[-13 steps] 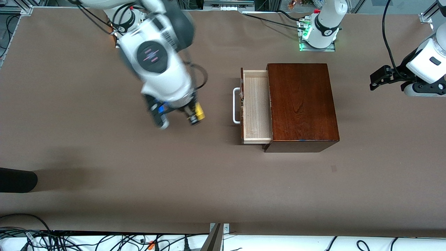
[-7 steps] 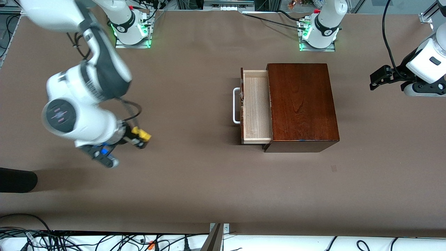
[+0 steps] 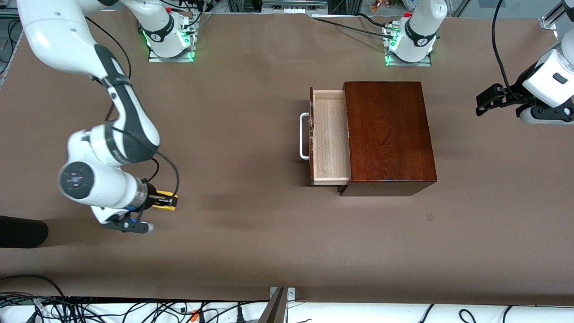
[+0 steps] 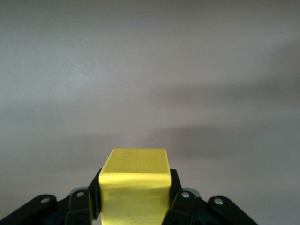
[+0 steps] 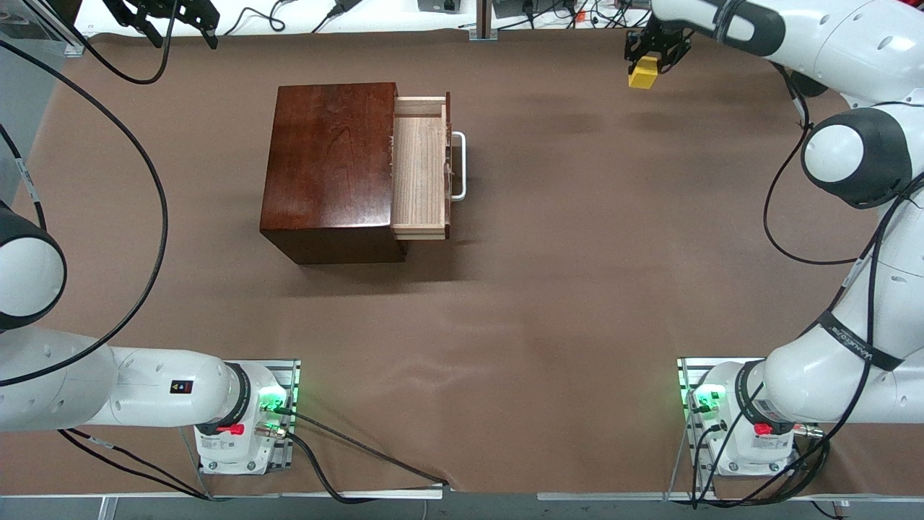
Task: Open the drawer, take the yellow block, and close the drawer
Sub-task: 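Lift the yellow block out and carry it beside the box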
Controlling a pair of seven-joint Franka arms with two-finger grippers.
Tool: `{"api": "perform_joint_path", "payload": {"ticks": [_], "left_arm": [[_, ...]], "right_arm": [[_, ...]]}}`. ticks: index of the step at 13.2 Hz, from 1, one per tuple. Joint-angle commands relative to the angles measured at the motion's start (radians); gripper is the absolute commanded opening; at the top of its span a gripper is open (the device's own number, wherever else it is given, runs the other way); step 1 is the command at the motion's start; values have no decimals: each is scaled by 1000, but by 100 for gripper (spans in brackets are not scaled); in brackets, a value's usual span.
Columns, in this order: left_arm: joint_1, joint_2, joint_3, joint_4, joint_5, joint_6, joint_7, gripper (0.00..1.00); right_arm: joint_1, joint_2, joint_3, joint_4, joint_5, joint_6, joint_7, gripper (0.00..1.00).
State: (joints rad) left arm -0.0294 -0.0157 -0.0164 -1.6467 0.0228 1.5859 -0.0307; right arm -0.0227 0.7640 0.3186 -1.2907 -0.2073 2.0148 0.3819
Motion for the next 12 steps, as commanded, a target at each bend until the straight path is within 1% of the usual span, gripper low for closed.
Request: {"api": "perform_joint_path", "payload": {"ticks": [1,2,6,9,10,11,12], "left_arm": [[3,-13,0,2,-24,-17,26,100],[3,-13,0,2,-24,-17,25,100],[3,-13,0,4,-24,-17,25,100],[3,-13,0,4,-24,-17,26,100],[3,-12,0,4,-24,-17,26,100],[3,-13,0,4,-24,-17,26,100],[3,-13,0,4,-24,-17,26,100]], "right_arm": [[6,0,-21,-110,-58,161,-49,0],[7,21,-21,-111,-75,188,-72,0],[15,84,-21,-105,-73,222,-81,0],[20,90,-21,-105,-69,222,-74,0],[20,90,-21,-104,-66,222,-71,5],[20,92,-19,-102,-64,223,-49,44],[20,93,-21,-99,-64,229,-2,99]]}}
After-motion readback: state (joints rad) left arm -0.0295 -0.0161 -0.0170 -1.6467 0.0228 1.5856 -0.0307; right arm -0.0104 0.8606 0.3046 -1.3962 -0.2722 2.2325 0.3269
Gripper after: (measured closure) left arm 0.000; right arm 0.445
